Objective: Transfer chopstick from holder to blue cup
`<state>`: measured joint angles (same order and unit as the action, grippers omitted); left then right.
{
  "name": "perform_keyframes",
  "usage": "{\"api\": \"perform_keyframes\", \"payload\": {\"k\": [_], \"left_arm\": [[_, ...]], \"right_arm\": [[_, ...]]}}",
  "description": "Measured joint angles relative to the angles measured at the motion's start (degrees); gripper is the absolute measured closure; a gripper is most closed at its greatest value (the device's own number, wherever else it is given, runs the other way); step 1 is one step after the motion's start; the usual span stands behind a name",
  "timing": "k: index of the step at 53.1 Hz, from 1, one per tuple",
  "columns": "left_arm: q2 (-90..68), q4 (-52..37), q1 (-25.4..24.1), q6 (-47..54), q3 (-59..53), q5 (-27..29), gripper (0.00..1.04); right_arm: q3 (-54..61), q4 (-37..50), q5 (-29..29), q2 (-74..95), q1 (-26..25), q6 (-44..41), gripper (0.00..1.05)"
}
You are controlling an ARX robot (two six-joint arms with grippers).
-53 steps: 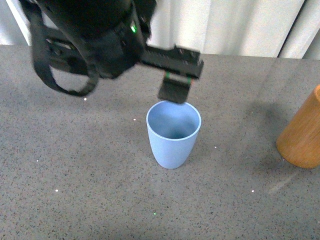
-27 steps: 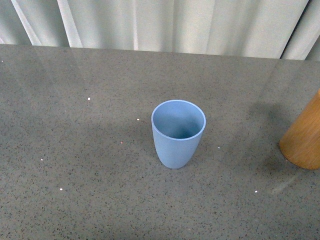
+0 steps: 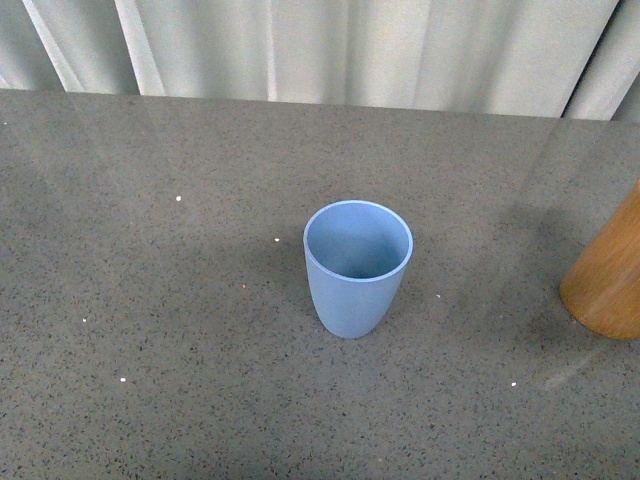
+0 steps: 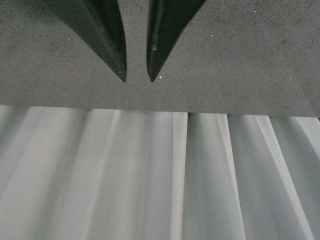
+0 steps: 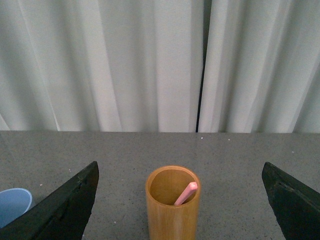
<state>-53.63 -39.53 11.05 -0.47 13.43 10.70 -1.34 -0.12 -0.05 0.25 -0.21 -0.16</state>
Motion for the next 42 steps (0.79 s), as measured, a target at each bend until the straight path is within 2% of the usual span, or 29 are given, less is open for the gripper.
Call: {"api": "perform_keyframes", "payload": {"k": [3,16,21,36,42], "left_arm": [[2.8,0.31,-1.29,-0.04,-1.97,-1.53,1.01],[12.2,4.42,-5.29,0.2,-7.54,-5.09,1.01],[15.76,6.64,-9.22,0.22,-8.87,-10.19,1.01],[23.45,12.07,-10.93,0.22,-11.06,-10.56,1.01],[24.76,10.86,-10.93,0.22,-12.37,-10.62,1.01]], "right_arm": [[0.0,0.0,0.02,0.0,0.0,0.0,0.1],[0.0,0.0,0.02,0.0,0.0,0.0,0.1],[0.0,0.0,0.0,0.0,0.0,0.0,0.1],[0.0,0.0,0.0,0.0,0.0,0.0,0.1],[0.0,0.0,0.0,0.0,0.0,0.0,0.1]]}}
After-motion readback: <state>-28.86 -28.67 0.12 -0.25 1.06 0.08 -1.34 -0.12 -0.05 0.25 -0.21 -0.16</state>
